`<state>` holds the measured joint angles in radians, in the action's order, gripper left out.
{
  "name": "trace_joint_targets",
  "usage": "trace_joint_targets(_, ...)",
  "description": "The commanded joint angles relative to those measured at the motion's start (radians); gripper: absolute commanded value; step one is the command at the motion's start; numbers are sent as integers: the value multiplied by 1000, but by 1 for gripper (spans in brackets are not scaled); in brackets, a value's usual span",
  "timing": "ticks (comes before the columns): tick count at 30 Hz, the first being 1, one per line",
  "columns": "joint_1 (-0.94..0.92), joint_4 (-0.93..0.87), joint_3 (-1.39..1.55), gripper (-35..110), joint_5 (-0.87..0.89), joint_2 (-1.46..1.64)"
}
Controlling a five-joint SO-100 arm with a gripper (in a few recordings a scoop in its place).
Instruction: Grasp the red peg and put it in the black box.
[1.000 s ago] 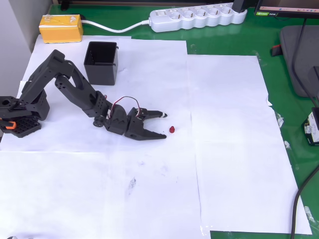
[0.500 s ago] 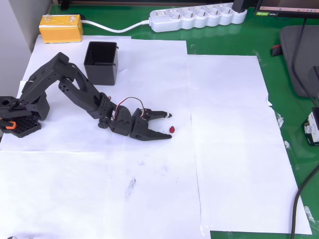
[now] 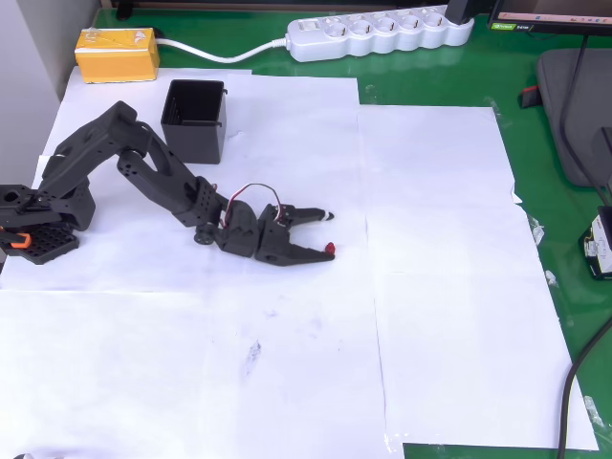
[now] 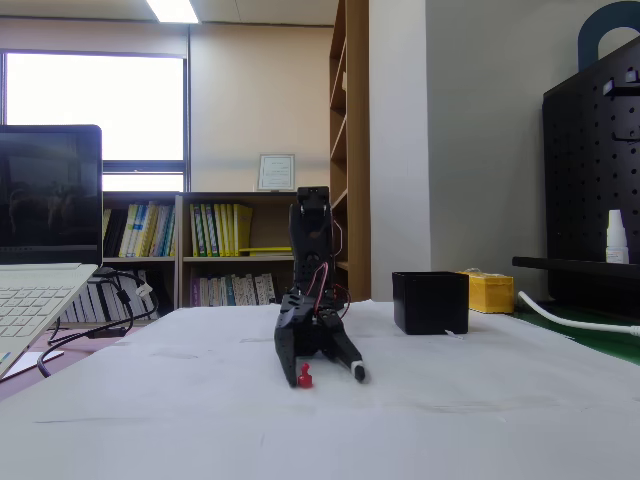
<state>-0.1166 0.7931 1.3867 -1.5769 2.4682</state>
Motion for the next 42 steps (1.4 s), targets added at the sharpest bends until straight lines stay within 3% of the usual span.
trace_joint_targets(1,3,-3,32,32,-11,-2)
trace_joint_targets(20,-12,-20,28,28,-31,-9)
trace_joint_targets(42,-14,-15,29,4,-14,-9)
